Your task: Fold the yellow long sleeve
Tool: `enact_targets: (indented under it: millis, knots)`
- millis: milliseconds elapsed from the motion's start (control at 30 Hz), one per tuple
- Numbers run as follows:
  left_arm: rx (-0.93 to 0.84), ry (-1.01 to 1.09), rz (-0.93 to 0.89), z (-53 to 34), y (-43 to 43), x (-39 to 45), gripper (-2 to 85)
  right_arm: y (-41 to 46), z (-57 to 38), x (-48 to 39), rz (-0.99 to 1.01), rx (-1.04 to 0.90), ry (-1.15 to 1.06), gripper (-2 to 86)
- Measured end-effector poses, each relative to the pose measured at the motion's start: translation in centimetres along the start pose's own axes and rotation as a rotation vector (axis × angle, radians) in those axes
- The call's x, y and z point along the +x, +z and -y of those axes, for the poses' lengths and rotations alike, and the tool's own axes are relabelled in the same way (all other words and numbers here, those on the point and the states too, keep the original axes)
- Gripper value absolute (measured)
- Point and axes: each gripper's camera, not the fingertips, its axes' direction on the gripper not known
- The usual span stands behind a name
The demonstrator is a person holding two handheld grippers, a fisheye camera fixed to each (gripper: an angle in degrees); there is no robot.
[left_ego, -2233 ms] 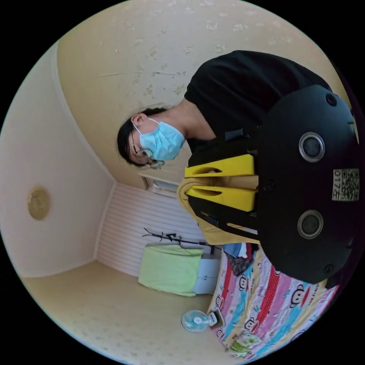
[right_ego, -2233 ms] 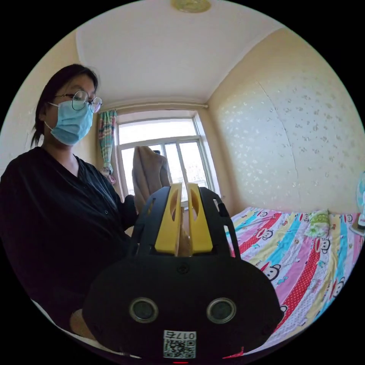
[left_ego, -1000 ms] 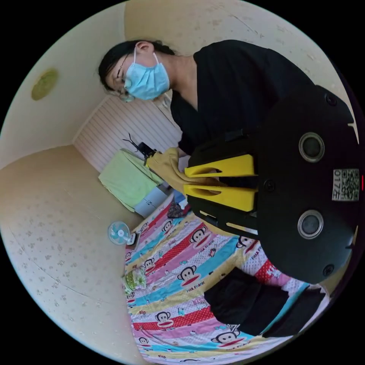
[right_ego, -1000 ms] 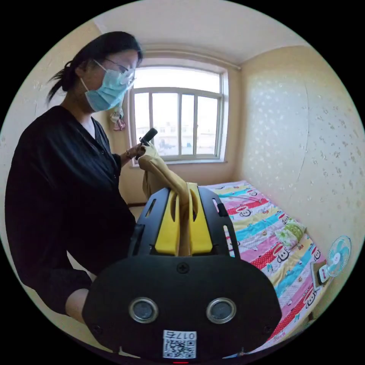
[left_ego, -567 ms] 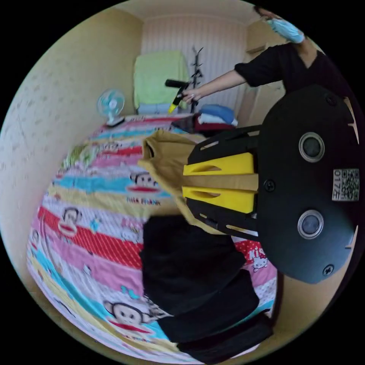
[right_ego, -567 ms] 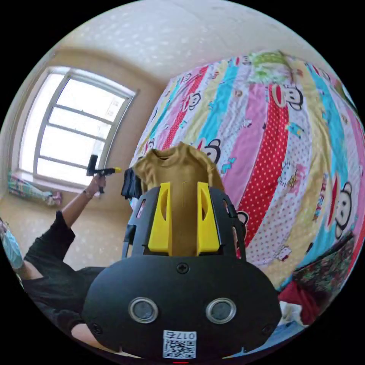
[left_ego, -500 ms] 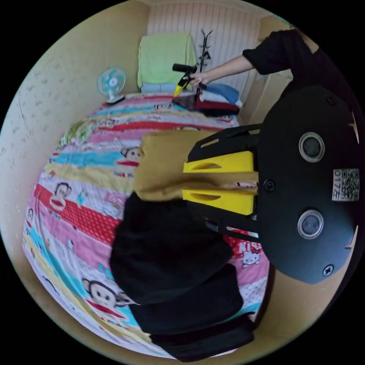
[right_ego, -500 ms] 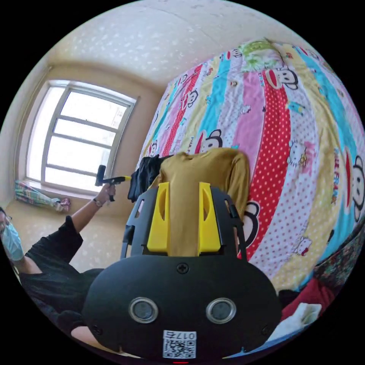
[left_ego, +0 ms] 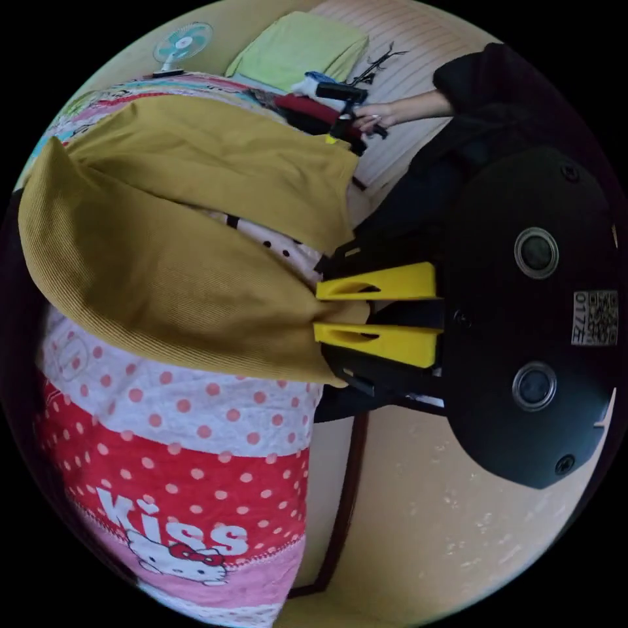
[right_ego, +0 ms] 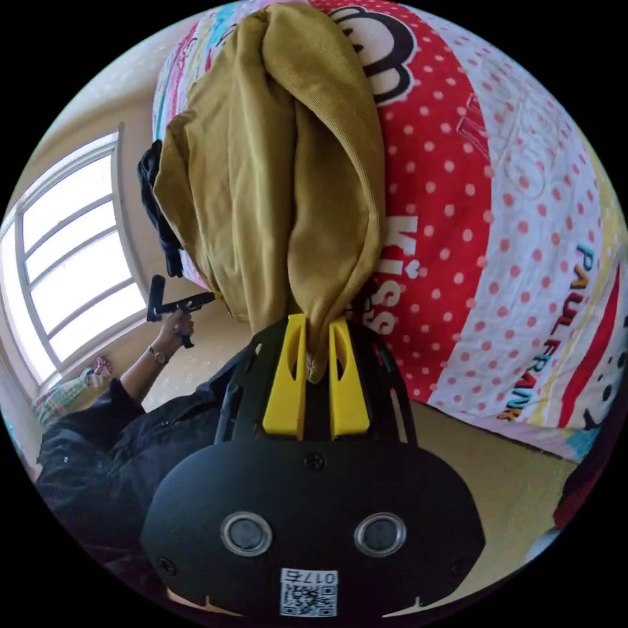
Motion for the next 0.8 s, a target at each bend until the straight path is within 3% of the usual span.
enact_targets:
  millis: [100, 200, 233, 300, 367, 467, 533, 600, 667, 800]
  knots:
    - [-0.087, 0.236, -0.091, -0.9, -8.1, -1.7, 1.6, -8.4, 0.0, -0.8, -0.142, -0.086, -0.168, 4.0]
    - [0.119, 0.381, -0.226, -5.9, -22.0, -5.7, 1.0, -19.0, -1.2, -1.1, -0.322, 0.022, -0.189, 3.7]
    - [0.262, 0.371, -0.302, -8.6, -27.8, -8.9, 0.9, -21.1, -1.5, -0.9, -0.349, 0.065, -0.162, 3.8]
    - [0.477, 0.269, -0.355, -12.8, -35.0, -15.1, 0.9, -27.9, -3.4, 0.1, -0.447, 0.231, -0.060, 4.2]
    - [0.728, -0.025, -0.341, -18.6, -40.8, -24.3, 1.1, -30.6, -5.1, 0.9, -0.572, 0.340, 0.066, 4.7]
    - [0.964, -0.447, -0.318, -26.0, -41.0, -32.7, 4.7, -29.6, -7.5, 1.1, -0.697, 0.434, 0.176, 7.2]
    - [0.926, -0.472, -0.359, -26.6, -38.2, -34.0, 6.2, -26.1, -8.4, 0.6, -0.650, 0.441, 0.129, 9.3]
    - [0.770, -0.385, -0.411, -24.3, -33.7, -32.8, 6.7, -19.8, -8.3, 1.0, -0.463, 0.368, 0.037, 10.9]
    - [0.531, -0.249, -0.429, -19.5, -27.0, -28.4, 8.7, -15.3, -7.4, 2.5, -0.347, 0.300, 0.047, 12.1]
    - [0.331, 0.055, -0.325, -12.6, -19.8, -19.0, 9.9, -10.1, -6.0, 5.9, -0.226, 0.300, 0.073, 13.6]
